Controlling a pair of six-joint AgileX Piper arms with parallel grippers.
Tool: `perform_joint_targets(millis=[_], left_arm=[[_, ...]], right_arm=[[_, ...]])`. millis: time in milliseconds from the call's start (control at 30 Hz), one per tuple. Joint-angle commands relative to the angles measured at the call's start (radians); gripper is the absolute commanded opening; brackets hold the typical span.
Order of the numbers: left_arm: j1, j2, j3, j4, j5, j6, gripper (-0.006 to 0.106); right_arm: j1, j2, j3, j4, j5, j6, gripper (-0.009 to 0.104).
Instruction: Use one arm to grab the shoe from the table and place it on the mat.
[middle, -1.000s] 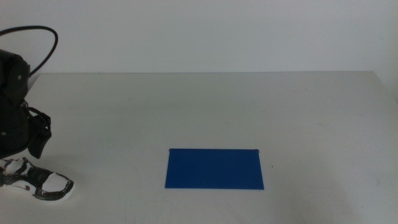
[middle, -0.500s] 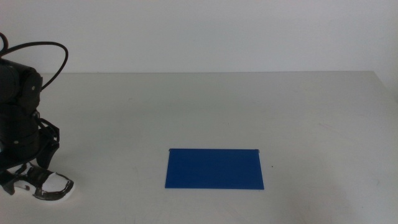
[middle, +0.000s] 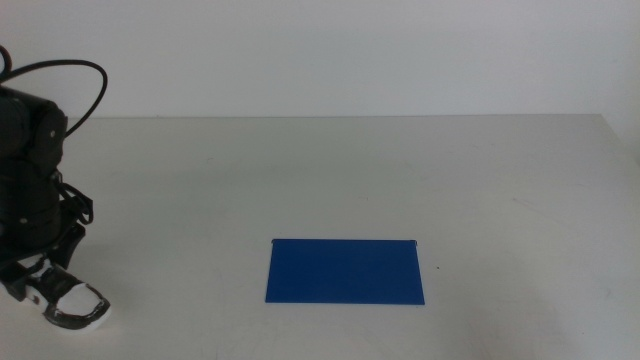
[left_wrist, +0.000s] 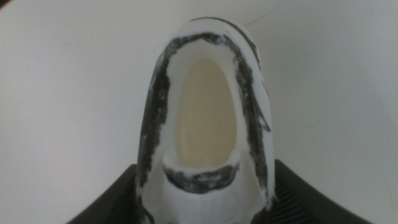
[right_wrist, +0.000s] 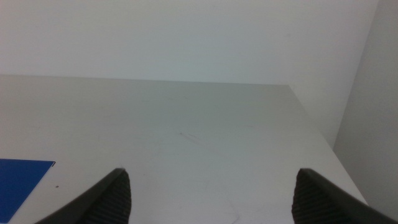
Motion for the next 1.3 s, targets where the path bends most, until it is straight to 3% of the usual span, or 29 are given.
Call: perform_joint_targets(millis=[0,367,633,1267], left_arm=[[0.001,-0.043,-0.054,0.028,0.071,-0.003,0.009],[-0.008,-0.089,-0.145,-0.075,0.156,0.102,0.01],[-0.132,-0.189,-0.145,-0.002,0.158,-0.029,0.01],[-0.363,-0.172,-0.197,-0.059,0.072,-0.079,0.01]], right_arm=[[-0.005,-0.021,-0.01,-0.008,-0.079,-0.013,0.066],[-0.005,-0.021,-0.01,-0.008,-0.079,-0.013,0.066],[-0.005,-0.021,-0.01,-0.008,-0.079,-0.013,0.066],[-0.005,-0.021,-0.01,-0.008,-0.079,-0.013,0.066]])
